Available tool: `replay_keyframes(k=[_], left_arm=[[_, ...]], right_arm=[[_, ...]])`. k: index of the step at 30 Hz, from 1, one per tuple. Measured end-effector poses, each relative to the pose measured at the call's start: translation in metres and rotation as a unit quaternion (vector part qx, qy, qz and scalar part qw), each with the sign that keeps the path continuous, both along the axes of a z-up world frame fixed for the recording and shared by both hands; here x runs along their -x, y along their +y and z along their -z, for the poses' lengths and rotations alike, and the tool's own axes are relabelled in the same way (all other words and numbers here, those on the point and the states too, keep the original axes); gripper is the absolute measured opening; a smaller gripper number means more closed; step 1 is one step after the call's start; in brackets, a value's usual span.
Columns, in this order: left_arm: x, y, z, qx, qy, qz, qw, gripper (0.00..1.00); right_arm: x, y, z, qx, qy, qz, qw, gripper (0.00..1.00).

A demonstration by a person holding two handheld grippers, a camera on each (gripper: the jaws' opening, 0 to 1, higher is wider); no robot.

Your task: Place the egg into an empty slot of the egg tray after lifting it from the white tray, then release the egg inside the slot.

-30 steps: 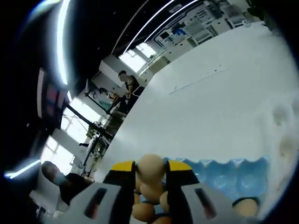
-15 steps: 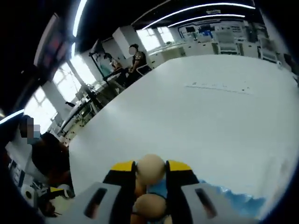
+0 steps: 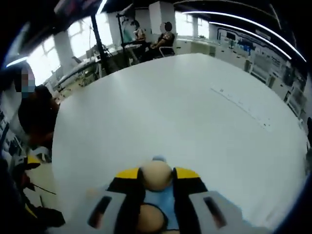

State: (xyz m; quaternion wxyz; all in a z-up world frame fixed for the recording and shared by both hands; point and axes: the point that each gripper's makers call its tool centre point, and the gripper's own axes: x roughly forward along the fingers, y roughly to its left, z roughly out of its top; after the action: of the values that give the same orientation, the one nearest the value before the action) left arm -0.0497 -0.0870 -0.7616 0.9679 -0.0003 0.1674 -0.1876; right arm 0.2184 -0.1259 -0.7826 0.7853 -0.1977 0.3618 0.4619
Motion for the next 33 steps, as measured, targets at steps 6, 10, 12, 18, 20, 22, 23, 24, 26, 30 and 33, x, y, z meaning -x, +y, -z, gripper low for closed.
replay_keyframes(k=[6, 10, 12, 18, 20, 22, 23, 24, 26, 30, 33], left_arm=[[0.001, 0.003, 0.002, 0.0, 0.001, -0.005, 1.0, 0.93], [0.001, 0.002, 0.004, 0.0, 0.004, -0.006, 1.0, 0.93], [0.001, 0.001, 0.003, 0.001, 0.003, -0.005, 1.0, 0.93], [0.0, -0.003, 0.002, 0.002, 0.001, -0.001, 1.0, 0.93], [0.0, -0.005, 0.001, 0.002, 0.001, 0.0, 1.0, 0.93], [0.0, -0.005, 0.001, -0.001, 0.0, 0.001, 1.0, 0.93], [0.0, -0.005, 0.001, -0.001, 0.0, 0.001, 1.0, 0.93], [0.0, -0.004, 0.001, 0.0, 0.0, 0.001, 1.0, 0.93], [0.001, -0.003, 0.001, 0.0, 0.0, 0.001, 1.0, 0.93], [0.001, -0.002, 0.002, -0.003, 0.003, 0.001, 1.0, 0.93], [0.0, -0.003, 0.0, -0.002, 0.001, 0.002, 1.0, 0.93]], right_arm=[[-0.003, 0.001, 0.0, -0.001, -0.008, -0.011, 0.9999, 0.25], [-0.003, 0.004, -0.009, -0.024, -0.022, -0.018, 0.9993, 0.23], [-0.007, 0.006, -0.014, -0.035, -0.026, -0.013, 0.999, 0.23], [0.001, 0.005, -0.023, -0.074, -0.034, -0.014, 0.9966, 0.23], [0.005, 0.003, -0.024, -0.089, -0.032, -0.004, 0.9955, 0.23], [0.002, 0.001, -0.026, -0.105, -0.039, -0.006, 0.9937, 0.23], [0.001, 0.0, -0.03, -0.121, -0.05, -0.009, 0.9914, 0.23], [-0.001, -0.002, -0.033, -0.134, -0.057, -0.005, 0.9894, 0.23], [0.001, -0.005, -0.041, -0.157, -0.07, -0.012, 0.9851, 0.23], [-0.004, -0.016, -0.05, -0.188, -0.077, -0.005, 0.9791, 0.23], [-0.004, -0.033, -0.053, -0.203, -0.084, -0.008, 0.9755, 0.23]])
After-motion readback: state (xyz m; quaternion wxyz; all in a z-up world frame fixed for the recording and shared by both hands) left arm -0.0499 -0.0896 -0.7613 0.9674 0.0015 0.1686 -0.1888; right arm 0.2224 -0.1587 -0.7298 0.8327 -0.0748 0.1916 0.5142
